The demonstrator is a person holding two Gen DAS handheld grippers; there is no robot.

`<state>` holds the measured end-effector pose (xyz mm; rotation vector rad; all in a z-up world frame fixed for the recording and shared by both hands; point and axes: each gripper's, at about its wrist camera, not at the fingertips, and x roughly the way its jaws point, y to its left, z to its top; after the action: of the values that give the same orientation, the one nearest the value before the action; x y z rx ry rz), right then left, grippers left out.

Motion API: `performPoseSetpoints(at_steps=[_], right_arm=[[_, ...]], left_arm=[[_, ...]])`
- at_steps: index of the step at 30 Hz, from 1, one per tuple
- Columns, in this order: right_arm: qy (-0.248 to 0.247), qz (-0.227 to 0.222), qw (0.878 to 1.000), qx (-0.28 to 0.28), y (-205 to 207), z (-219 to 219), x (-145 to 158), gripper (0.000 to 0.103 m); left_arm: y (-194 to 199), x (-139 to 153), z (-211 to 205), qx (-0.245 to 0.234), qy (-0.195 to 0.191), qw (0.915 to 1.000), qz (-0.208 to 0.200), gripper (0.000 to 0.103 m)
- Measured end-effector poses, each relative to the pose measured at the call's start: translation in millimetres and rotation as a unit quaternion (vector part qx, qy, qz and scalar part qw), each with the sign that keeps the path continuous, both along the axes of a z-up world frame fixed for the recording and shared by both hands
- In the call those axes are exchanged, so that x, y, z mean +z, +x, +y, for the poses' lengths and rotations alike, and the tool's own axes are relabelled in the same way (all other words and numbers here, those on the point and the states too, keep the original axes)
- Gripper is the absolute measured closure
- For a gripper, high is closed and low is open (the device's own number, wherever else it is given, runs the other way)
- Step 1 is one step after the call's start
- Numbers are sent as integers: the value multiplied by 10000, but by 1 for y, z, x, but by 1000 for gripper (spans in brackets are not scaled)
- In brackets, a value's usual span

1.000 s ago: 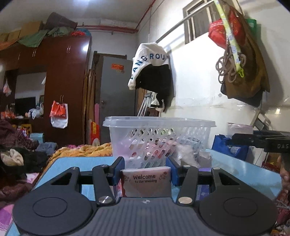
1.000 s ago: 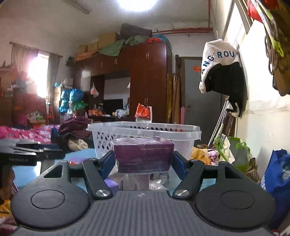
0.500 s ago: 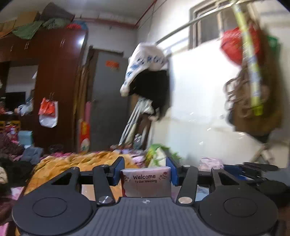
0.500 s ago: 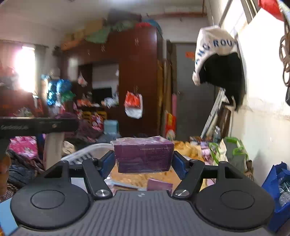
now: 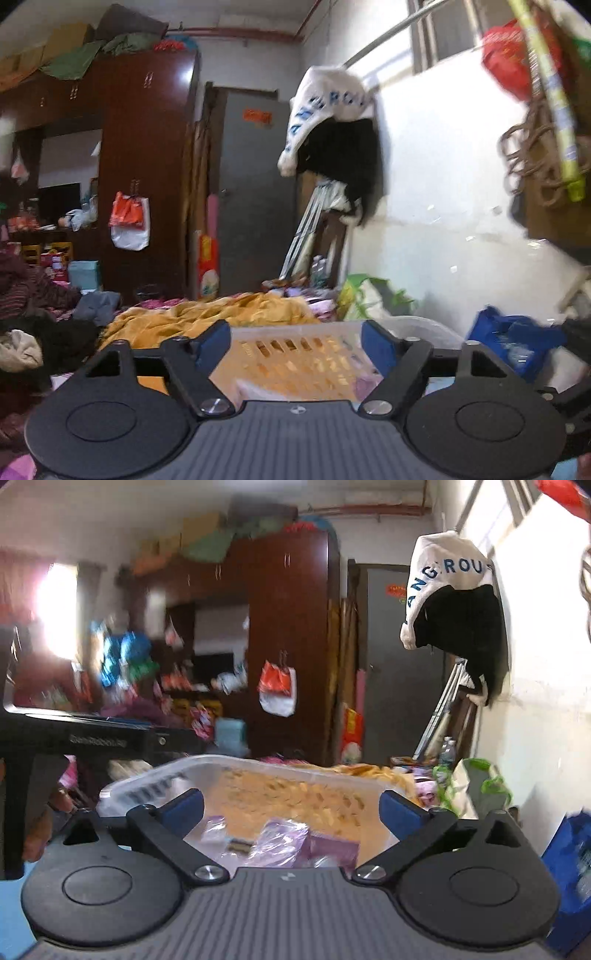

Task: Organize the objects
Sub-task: 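Lift both boxes over the white basket and release them, then grasp the red-wrapped ball with the left tool while the right grasps a bagged purple item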

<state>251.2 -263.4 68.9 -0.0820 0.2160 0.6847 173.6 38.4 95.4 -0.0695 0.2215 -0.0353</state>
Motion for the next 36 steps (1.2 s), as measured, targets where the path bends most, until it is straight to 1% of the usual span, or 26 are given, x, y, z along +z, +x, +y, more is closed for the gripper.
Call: performPoseSetpoints(at_steps=[1,3,5,6,7,9,10,13,14,16,17,18,19,22,24,26,27,28,29,30,32,36], right_arm=[[58,18,10000,50,-11,-8,-8,0],[58,156,9997,192,-27,-19,-27,0],[-50,532,9978,394,-31,-21,-46,0],[-59,668,9967,449,-27,-20,-50,0],[-58,754,9958,520,-27,-19,-55,2],[-194,824,9946,594,-25,-12,-59,16],[-258,814,9947,577,-23,-9,-58,17],[-422,840,9939,584,-18,2,-58,20],[-468,889,9931,601,-16,6,-59,23],[-578,963,9917,620,-12,11,-62,32],[-595,1011,9910,645,-10,13,-64,44],[-609,1028,9906,667,-10,13,-66,53],[-565,1002,9912,661,-16,9,-69,53],[-334,760,9954,475,-26,-7,-65,54],[-155,642,9973,335,-32,-19,-66,54],[-147,564,9981,191,-36,-23,-72,54],[-68,567,9983,144,-36,-27,-73,54],[78,520,9985,139,-37,-30,-70,54],[181,473,9987,110,-37,-34,-69,54],[244,466,9986,109,-37,-35,-69,54],[342,492,9981,149,-34,-36,-68,54],[402,483,9979,126,-31,-36,-67,54]], left_arm=[[-17,-3,2,-42,23,10000,-61,20],[-45,-14,4,-66,46,10000,-48,15],[-67,-32,7,-78,-12,9999,118,14],[-77,-42,11,-74,-99,9998,127,14],[-84,-50,13,-62,-175,9998,118,14],[-94,-66,19,-31,-295,9994,171,14],[-97,-72,20,-49,-319,9992,216,15],[-97,-84,22,-84,-296,9986,427,15],[-94,-88,23,-92,-265,9982,539,16],[-85,-94,25,-128,-264,9964,800,16],[-83,-97,25,-162,-241,9956,888,16],[-80,-99,25,-175,-203,9951,954,16],[-79,-101,24,-176,-164,9947,1002,16],[-77,-106,20,-203,1,9931,1159,16],[-80,-109,15,-141,129,9928,1185,16],[-78,-110,12,-68,226,9914,1286,17],[-77,-111,10,-29,271,9904,1353,19],[-75,-112,9,18,322,9894,1415,27],[-72,-113,7,56,367,9878,1510,41],[-71,-115,6,111,412,9870,1547,46],[-73,-115,9,193,325,9878,1508,58],[-91,-116,10,141,281,9925,1180,58]])
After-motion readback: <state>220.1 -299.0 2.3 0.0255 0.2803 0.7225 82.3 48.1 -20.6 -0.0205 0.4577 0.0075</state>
